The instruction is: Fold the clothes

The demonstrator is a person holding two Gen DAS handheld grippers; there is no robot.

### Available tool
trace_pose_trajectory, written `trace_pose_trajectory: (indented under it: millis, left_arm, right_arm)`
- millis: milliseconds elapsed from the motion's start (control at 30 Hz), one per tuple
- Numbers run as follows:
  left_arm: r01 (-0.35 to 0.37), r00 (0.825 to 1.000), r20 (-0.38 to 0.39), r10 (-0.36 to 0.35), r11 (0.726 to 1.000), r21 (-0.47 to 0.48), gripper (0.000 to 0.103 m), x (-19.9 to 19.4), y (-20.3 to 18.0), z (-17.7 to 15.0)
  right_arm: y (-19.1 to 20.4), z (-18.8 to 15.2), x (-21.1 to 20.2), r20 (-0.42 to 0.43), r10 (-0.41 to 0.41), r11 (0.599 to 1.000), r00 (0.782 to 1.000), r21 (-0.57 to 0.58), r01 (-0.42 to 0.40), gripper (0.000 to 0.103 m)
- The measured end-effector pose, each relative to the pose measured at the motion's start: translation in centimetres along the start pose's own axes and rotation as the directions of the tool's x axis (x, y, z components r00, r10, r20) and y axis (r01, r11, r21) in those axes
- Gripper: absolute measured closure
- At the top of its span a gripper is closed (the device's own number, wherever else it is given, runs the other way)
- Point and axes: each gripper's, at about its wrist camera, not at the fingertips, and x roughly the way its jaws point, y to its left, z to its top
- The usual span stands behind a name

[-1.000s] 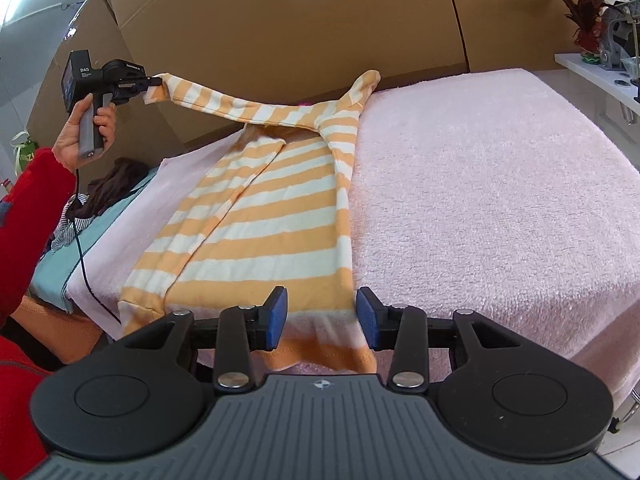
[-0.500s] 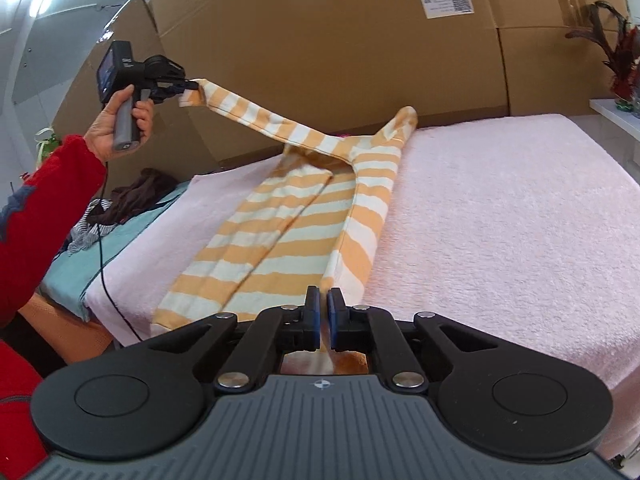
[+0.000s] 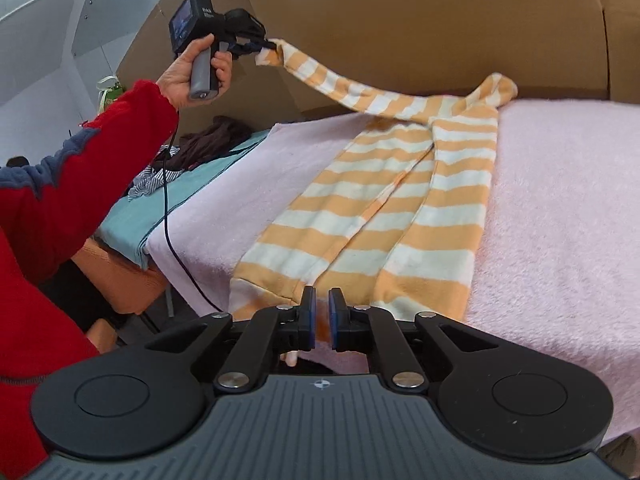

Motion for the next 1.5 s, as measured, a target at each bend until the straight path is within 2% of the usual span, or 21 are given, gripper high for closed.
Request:
trace_pose_trajectory:
  millis: [67, 133, 233, 300, 433, 533, 567, 600, 733, 833, 967, 1033, 1067, 1100, 1133, 1167, 1267, 1300, 1400, 1467, 1500]
  left_arm:
    - [-0.002, 1.0, -0.007, 0.002, 1.0, 0.004, 0.103, -0.2, 0.3, -0.5]
    - [-0.003, 1.0, -0.02, 0.003, 1.0, 0.008, 0.103, -0.1, 0.5, -1.1]
    - [-0.003, 0.998, -0.055, 0.004, 1.0, 0.01, 0.103, 0.2, 0.9, -2.2]
    - [-0.005, 0.997, -0.075, 0.005, 1.0, 0.004, 0.103, 0.1, 1.1, -2.9]
    - [-0.011, 0.996, -0.093, 0.01, 1.0, -0.009, 0.103, -0.2, 1.2, -3.5]
    - [-0.015, 0.994, -0.104, 0.013, 1.0, -0.019, 0.103, -0.5, 1.3, -3.9]
    - [-0.015, 0.994, -0.105, 0.013, 1.0, -0.019, 0.103, -0.5, 1.3, -4.0]
    - [-0.015, 0.994, -0.104, 0.014, 1.0, -0.016, 0.103, -0.6, 1.3, -4.1]
    - [-0.017, 0.995, -0.096, 0.016, 1.0, -0.01, 0.103, -1.1, 0.9, -4.4]
    - [-0.019, 0.995, -0.096, 0.018, 1.0, -0.011, 0.103, -1.1, 1.1, -4.4]
    - [-0.021, 0.995, -0.095, 0.02, 1.0, -0.012, 0.103, -1.0, 1.4, -4.5]
    - [-0.022, 0.995, -0.095, 0.021, 1.0, -0.013, 0.103, -1.0, 1.5, -4.5]
    - [-0.023, 0.995, -0.095, 0.022, 1.0, -0.013, 0.103, -1.0, 1.5, -4.6]
    - [-0.024, 0.995, -0.095, 0.022, 1.0, -0.013, 0.103, -1.0, 1.6, -4.6]
    - [-0.024, 0.995, -0.095, 0.023, 1.0, -0.014, 0.103, -1.0, 1.7, -4.6]
    - [-0.025, 0.995, -0.095, 0.023, 1.0, -0.014, 0.103, -1.0, 1.7, -4.6]
    - [-0.03, 0.994, -0.102, 0.028, 0.999, -0.019, 0.103, -0.8, 1.8, -4.9]
    - [-0.031, 0.994, -0.104, 0.029, 0.999, -0.019, 0.103, -0.7, 2.0, -5.0]
    - [-0.032, 0.993, -0.111, 0.029, 0.999, -0.021, 0.103, -0.5, 2.2, -5.3]
    - [-0.032, 0.993, -0.112, 0.029, 0.999, -0.021, 0.103, -0.5, 2.4, -5.3]
    - [-0.032, 0.993, -0.112, 0.029, 0.999, -0.021, 0.103, -0.4, 2.5, -5.3]
  right_arm:
    - [-0.2, -0.4, -1.4, -0.013, -0.09, 0.994, 0.996, -0.06, 0.089, 0.078]
    - [-0.4, -1.1, -2.2, -0.055, -0.164, 0.978, 0.985, -0.136, 0.156, 0.075]
    - [-0.1, -2.4, -2.1, -0.103, -0.223, 0.945, 0.969, -0.268, 0.189, 0.072]
    - [0.3, -3.0, -1.5, -0.083, -0.255, 0.915, 0.963, -0.343, 0.212, 0.061]
    - [0.3, -3.8, 0.0, -0.012, -0.325, 0.848, 0.945, -0.447, 0.286, 0.062]
    - [0.1, -3.9, 0.7, -0.001, -0.333, 0.825, 0.943, -0.484, 0.291, 0.071]
    - [0.1, -3.8, 0.6, -0.011, -0.318, 0.837, 0.948, -0.474, 0.275, 0.092]
    - [0.2, -3.7, 0.4, -0.026, -0.294, 0.853, 0.956, -0.457, 0.25, 0.101]
    - [1.0, -3.5, -0.9, -0.068, -0.204, 0.892, 0.977, -0.423, 0.157, 0.101]
    - [1.5, -3.6, -0.7, -0.113, -0.08, 0.942, 0.99, -0.333, 0.038, 0.103]
    - [1.8, -4.6, 1.3, -0.243, -0.041, 0.953, 0.969, -0.302, -0.035, 0.103]
    - [1.7, -3.9, 0.2, -0.175, -0.085, 0.946, 0.981, -0.322, 0.024, 0.102]
    - [1.5, -3.4, -0.6, -0.122, -0.117, 0.941, 0.986, -0.331, 0.07, 0.089]
    - [1.4, -2.9, -1.2, -0.083, -0.148, 0.939, 0.985, -0.324, 0.114, 0.068]
    - [1.0, -2.2, -1.5, -0.06, -0.166, 0.943, 0.984, -0.301, 0.141, 0.057]
    - [0.7, -1.7, -1.3, -0.038, -0.162, 0.95, 0.986, -0.275, 0.146, 0.055]
    - [0.7, -0.4, 0.4, 0.026, -0.14, 0.967, 0.99, -0.209, 0.143, 0.059]
    - [0.9, -0.2, 1.3, 0.035, -0.141, 0.969, 0.989, -0.198, 0.145, 0.066]
    - [1.9, 0.1, 4.5, 0.022, -0.218, 0.95, 0.976, -0.225, 0.218, 0.071]
    - [2.1, 0.0, 5.3, 0.033, -0.248, 0.937, 0.968, -0.245, 0.248, 0.072]
    - [2.2, -0.1, 5.6, 0.042, -0.258, 0.931, 0.965, -0.254, 0.26, 0.076]
